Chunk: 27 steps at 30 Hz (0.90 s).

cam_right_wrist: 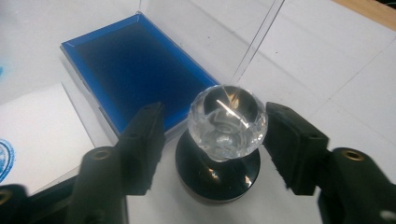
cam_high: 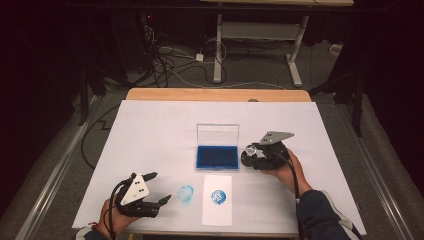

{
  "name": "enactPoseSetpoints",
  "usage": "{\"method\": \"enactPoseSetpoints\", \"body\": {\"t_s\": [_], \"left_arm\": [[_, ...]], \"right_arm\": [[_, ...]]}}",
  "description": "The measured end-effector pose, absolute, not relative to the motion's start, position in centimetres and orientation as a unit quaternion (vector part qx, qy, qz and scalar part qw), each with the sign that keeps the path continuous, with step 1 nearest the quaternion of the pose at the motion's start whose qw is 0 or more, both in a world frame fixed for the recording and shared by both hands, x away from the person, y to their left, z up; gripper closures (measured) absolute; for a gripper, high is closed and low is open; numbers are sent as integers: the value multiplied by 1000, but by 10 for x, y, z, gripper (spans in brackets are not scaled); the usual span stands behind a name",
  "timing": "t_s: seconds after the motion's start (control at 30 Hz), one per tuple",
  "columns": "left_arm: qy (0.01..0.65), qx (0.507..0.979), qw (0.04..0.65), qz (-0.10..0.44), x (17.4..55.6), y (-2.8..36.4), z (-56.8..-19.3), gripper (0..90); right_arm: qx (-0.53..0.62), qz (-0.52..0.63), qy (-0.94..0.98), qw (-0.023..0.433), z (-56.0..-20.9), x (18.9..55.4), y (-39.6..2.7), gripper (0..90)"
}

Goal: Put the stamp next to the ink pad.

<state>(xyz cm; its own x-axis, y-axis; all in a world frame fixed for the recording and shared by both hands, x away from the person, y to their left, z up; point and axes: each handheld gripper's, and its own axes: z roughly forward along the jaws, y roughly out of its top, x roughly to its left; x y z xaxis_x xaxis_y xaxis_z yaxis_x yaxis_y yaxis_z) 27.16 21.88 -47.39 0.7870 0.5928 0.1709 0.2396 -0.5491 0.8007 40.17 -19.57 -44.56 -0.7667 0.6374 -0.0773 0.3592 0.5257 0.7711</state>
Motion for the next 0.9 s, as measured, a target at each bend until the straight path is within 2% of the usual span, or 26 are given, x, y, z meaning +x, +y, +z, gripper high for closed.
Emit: {"method": "enactPoseSetpoints", "body": {"t_s": [0.13, 0.27, 0.73, 0.9], "left_arm": [[244, 853, 407, 217, 272, 219, -474, 174], [244, 853, 407, 218, 272, 219, -474, 174], [243, 853, 407, 219, 271, 218, -473, 174], [242, 854, 406, 219, 272, 218, -474, 174]], "right_arm": [[295, 390, 850, 196, -443, 400, -195, 280], [292, 401, 842, 211, -439, 396, -195, 239], [275, 416, 832, 244, -430, 386, -192, 191], [269, 425, 825, 257, -426, 382, -193, 204]]}}
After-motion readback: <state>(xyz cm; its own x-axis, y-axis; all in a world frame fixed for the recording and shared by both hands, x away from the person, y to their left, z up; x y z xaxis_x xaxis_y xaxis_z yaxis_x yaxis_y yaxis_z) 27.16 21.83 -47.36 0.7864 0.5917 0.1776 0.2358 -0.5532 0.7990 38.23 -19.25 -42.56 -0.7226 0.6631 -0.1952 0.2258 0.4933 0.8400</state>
